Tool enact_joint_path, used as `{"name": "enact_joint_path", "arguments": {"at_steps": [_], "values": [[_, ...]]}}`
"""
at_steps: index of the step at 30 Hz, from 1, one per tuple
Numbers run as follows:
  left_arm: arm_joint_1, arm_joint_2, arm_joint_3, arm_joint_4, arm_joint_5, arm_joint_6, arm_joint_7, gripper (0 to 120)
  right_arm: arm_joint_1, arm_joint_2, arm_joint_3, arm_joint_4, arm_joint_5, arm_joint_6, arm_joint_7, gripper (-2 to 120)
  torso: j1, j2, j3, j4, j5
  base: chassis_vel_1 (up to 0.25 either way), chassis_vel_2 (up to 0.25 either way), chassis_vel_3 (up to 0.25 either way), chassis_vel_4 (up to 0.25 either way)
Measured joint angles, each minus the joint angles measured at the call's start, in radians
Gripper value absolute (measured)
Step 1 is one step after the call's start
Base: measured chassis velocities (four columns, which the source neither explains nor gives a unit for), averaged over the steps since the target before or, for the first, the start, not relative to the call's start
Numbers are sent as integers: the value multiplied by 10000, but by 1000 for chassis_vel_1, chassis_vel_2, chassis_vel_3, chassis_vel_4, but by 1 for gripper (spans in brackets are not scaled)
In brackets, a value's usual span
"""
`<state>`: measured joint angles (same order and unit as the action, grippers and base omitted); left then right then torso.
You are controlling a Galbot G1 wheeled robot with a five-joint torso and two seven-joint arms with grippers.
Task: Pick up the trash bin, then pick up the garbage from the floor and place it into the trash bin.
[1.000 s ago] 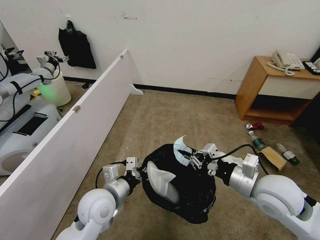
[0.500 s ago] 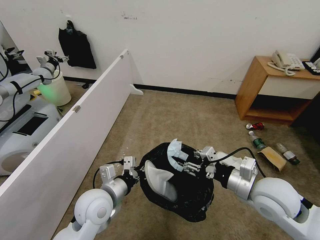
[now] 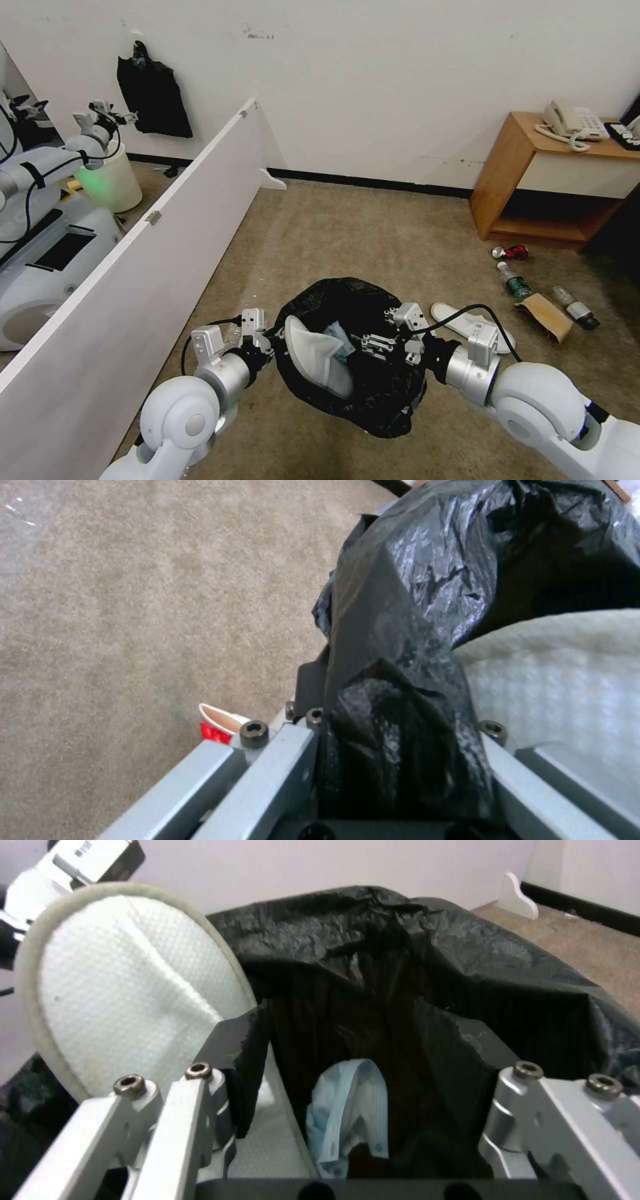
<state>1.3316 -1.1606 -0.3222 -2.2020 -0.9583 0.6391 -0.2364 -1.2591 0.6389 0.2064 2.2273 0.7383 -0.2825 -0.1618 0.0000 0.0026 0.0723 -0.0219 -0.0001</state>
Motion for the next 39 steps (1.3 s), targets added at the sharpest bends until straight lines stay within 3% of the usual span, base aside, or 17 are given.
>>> {"name": "enact_joint_path", "arguments": {"at_steps": [21, 31, 34, 39], "values": [[707, 110, -523, -321, -19, -9, -233, 4, -33, -112, 736, 314, 275, 179, 32, 59, 0, 0, 0, 1, 0, 0, 0, 0, 0], [1510, 109, -1574, -762, 405, -44, -281, 4, -286, -251, 1917, 584, 1039, 428, 424, 61, 0, 0, 0, -2, -1, 0, 0, 0, 0], [2064, 6, -2075, -973, 858, -120, -110, 4, -290, -22, 1972, 527, 1215, 478, 675, 62, 0, 0, 0, 0, 0, 0, 0, 0, 0], [2649, -180, -2463, -1162, 1423, -212, 146, 4, -308, 365, 1967, 463, 1370, 488, 1056, 65, 0, 0, -1, 0, 0, 0, 0, 0, 0]]}}
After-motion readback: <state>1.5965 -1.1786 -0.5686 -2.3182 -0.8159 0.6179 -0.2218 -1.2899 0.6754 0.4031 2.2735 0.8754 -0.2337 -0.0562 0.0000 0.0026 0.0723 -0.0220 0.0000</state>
